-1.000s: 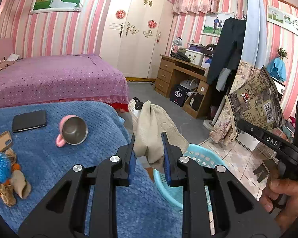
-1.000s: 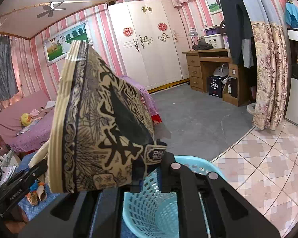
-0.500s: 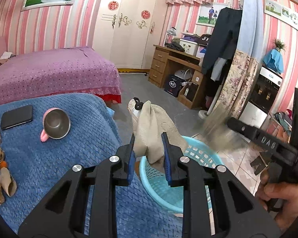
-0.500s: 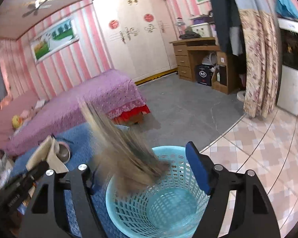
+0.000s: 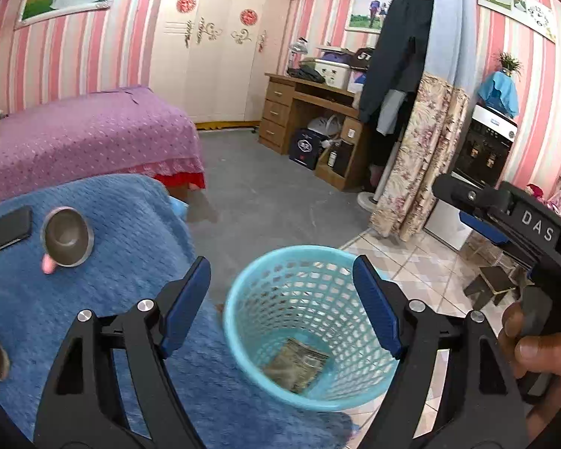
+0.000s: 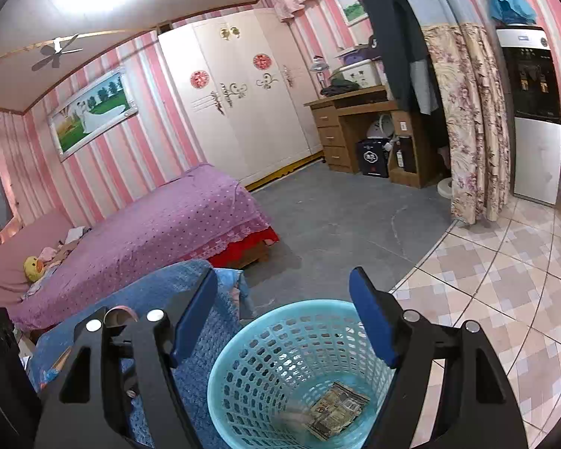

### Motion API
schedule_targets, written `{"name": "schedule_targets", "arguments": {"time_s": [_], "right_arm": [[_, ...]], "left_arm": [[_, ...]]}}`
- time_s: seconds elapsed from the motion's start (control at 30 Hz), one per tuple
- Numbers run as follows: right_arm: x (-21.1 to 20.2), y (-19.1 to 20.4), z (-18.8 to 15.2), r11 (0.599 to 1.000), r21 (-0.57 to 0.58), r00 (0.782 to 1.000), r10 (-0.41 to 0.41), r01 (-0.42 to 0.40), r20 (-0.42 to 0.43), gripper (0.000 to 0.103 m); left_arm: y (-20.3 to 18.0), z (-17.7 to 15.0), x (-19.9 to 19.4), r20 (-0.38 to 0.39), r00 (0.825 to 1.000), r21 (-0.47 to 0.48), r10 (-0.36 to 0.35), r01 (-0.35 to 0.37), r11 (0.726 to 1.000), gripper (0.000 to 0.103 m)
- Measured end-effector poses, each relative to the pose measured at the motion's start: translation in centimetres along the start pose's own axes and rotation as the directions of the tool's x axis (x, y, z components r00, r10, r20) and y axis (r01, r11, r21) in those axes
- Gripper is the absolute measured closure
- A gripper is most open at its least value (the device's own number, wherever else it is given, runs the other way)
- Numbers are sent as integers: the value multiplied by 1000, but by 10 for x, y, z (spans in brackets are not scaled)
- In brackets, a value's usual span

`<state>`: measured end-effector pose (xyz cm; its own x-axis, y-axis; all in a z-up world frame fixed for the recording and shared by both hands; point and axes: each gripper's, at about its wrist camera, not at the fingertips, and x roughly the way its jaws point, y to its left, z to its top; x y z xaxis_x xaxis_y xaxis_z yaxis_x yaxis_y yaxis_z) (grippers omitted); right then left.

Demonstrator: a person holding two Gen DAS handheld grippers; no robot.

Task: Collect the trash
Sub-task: 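Carry both items to the blue wastebasket and open both grippers to drop them, then move both tools back over the trash on the bed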

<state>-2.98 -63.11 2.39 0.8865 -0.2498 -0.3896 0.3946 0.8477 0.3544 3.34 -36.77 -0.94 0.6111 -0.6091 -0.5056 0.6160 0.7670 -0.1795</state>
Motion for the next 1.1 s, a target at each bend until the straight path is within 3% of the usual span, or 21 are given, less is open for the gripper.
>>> {"name": "schedule_targets", "arguments": {"time_s": [0.17, 0.3, 0.4, 0.53, 0.67, 0.7, 0.77, 0.87, 1.0, 1.1], "right_arm": [[1, 19, -4, 999, -33, 999, 36, -36, -5, 30], [6, 45, -11, 994, -62, 996, 90, -92, -25, 30], [9, 79, -22, 983, -105, 988, 148, -151, -42, 30], [16, 134, -45, 955, -178, 971, 225, -235, -78, 30], [26, 197, -82, 915, -250, 946, 290, -318, -142, 23], [29, 214, -93, 903, -259, 937, 308, -342, -164, 22], [31, 243, -111, 878, -275, 917, 346, -391, -199, 20], [34, 290, -140, 833, -304, 881, 397, -463, -256, 18], [40, 350, -179, 764, -352, 835, 440, -541, -330, 18], [49, 380, -199, 730, -396, 824, 425, -557, -376, 18]], "left_arm": [[59, -5, -35, 20, 993, -61, 117, -116, 991, 26], [122, -16, -79, 29, 964, -98, 265, -261, 960, 26], [183, -27, -126, 39, 919, -170, 391, -380, 909, 25], [251, -39, -171, 30, 876, -280, 481, -455, 845, 18], [308, -61, -205, -10, 798, -305, 603, -577, 758, 17], [322, -66, -211, -19, 787, -332, 616, -586, 739, 16], [352, -83, -225, -42, 785, -409, 618, -578, 706, 16], [374, -99, -230, -73, 770, -425, 634, -599, 679, 12], [391, -117, -230, -120, 771, -401, 626, -614, 679, 12], [399, -129, -230, -147, 786, -375, 601, -607, 701, 10]]}}
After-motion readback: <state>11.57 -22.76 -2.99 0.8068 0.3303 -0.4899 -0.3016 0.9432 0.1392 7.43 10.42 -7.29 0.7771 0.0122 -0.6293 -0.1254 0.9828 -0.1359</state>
